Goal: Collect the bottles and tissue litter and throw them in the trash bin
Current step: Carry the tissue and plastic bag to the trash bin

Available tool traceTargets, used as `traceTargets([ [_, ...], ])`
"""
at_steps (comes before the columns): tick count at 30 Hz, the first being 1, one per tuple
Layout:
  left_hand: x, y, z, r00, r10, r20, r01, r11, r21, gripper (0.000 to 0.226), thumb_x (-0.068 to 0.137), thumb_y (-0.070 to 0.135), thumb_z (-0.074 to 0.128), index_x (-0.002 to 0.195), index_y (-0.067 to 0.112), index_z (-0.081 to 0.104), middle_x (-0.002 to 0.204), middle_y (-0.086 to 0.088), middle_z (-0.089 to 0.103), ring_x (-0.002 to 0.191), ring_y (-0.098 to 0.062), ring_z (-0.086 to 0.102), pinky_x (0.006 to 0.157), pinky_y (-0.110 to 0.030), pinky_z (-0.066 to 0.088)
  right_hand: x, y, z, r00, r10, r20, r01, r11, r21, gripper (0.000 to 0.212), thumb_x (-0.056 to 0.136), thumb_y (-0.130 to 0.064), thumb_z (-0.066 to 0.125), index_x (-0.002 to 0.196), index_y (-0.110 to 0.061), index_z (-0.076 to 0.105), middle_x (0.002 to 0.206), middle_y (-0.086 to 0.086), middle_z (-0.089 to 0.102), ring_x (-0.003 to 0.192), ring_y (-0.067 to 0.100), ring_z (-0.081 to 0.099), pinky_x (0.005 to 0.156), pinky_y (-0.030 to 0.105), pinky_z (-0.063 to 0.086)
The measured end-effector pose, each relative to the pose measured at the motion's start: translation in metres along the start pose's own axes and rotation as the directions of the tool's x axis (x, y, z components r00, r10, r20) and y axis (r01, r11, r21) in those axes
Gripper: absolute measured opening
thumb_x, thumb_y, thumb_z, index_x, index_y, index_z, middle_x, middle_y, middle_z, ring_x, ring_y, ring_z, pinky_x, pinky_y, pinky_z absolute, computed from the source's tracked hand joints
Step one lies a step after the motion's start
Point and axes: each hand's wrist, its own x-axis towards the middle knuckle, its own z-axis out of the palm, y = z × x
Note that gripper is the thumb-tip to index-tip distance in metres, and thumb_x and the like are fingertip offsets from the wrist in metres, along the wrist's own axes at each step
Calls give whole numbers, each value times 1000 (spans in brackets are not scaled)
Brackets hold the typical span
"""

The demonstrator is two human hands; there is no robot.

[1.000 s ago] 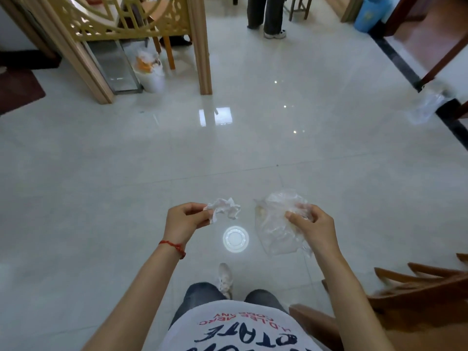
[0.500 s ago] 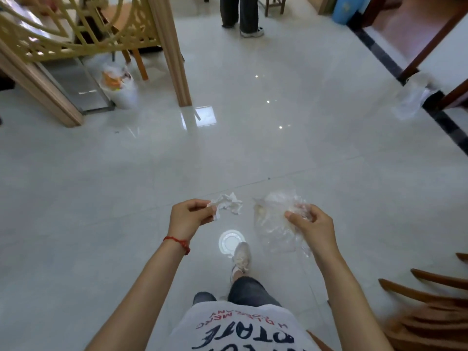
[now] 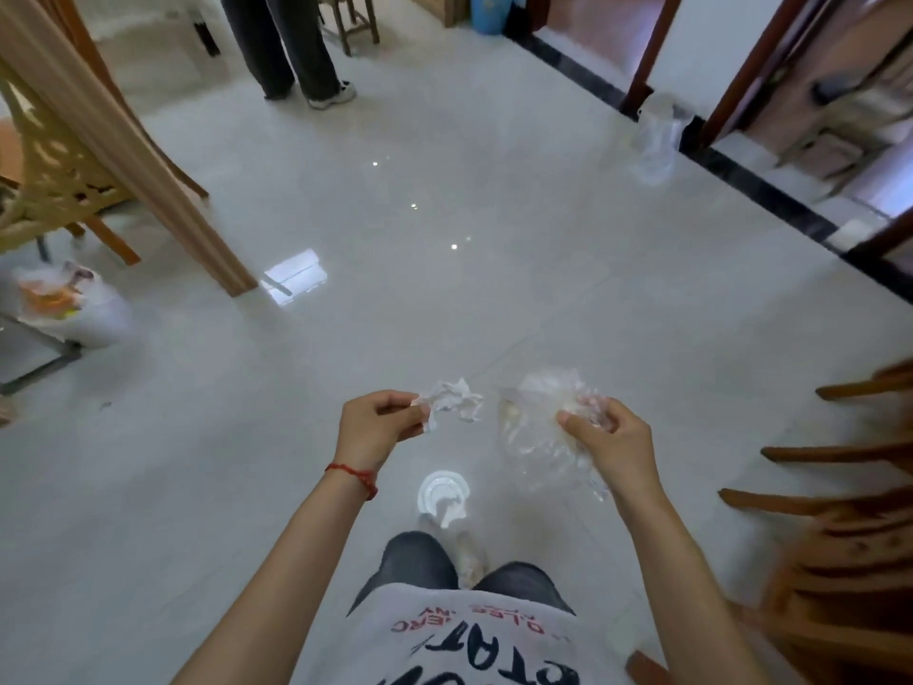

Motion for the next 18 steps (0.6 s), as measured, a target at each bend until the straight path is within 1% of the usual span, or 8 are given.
traceTargets([
  [3,29,19,22,992,0,125,-9,998,68,14,75,-6,67,70,7,67,72,-8,66,66,-16,63,58,-15,55,7,-2,-8,991,30,-130,-22,998,66,20,76,-4,72,92,-11,64,78,-3,63,67,6,59,55,6,47],
  [5,48,30,37,980,-3,198,-21,993,116,15,74,-6,68,68,8,67,71,-8,66,64,-15,64,57,-15,55,11,-2,-13,972,54,-229,-33,995,93,22,76,-5,72,96,-9,63,78,-4,62,67,6,59,54,6,46],
  [8,71,46,58,946,-22,325,-39,983,181,12,74,-5,68,71,6,68,73,-9,67,66,-16,65,58,-16,55,13,-2,-19,929,105,-356,-48,985,165,26,76,-7,73,100,-10,63,83,-2,63,72,8,60,58,7,48],
  [10,84,55,71,918,-25,396,-67,973,219,11,73,-5,69,71,6,68,67,-4,68,60,-10,66,57,-14,54,13,-2,-22,890,139,-434,-61,980,189,26,76,-9,73,99,-13,62,84,-2,63,75,9,60,63,12,50],
  [11,90,60,78,904,-28,426,-80,969,234,10,73,-5,69,72,5,68,65,-2,68,58,-6,66,57,-14,54,13,-2,-24,872,151,-466,-62,978,200,25,76,-10,73,97,-15,62,83,-3,63,74,10,60,63,13,50],
  [13,100,67,93,877,-40,479,-100,960,262,8,74,-5,69,75,3,68,66,-3,68,59,-6,66,58,-14,54,14,-4,-29,837,161,-523,-54,975,214,22,76,-10,73,94,-15,61,81,-3,63,72,10,60,59,10,49],
  [15,108,72,109,849,-60,525,-111,951,288,7,74,-4,68,77,2,68,71,-6,68,63,-11,66,61,-15,55,16,-4,-36,805,168,-570,-46,974,222,22,76,-10,73,93,-15,62,79,-1,62,69,10,59,55,8,48],
  [18,118,79,139,813,-78,577,-123,945,301,8,75,-5,67,75,3,68,65,-3,69,61,-10,66,60,-14,55,24,-4,-53,754,189,-629,-43,970,240,23,75,-11,74,94,-11,62,74,-2,59,65,8,57,53,6,46],
])
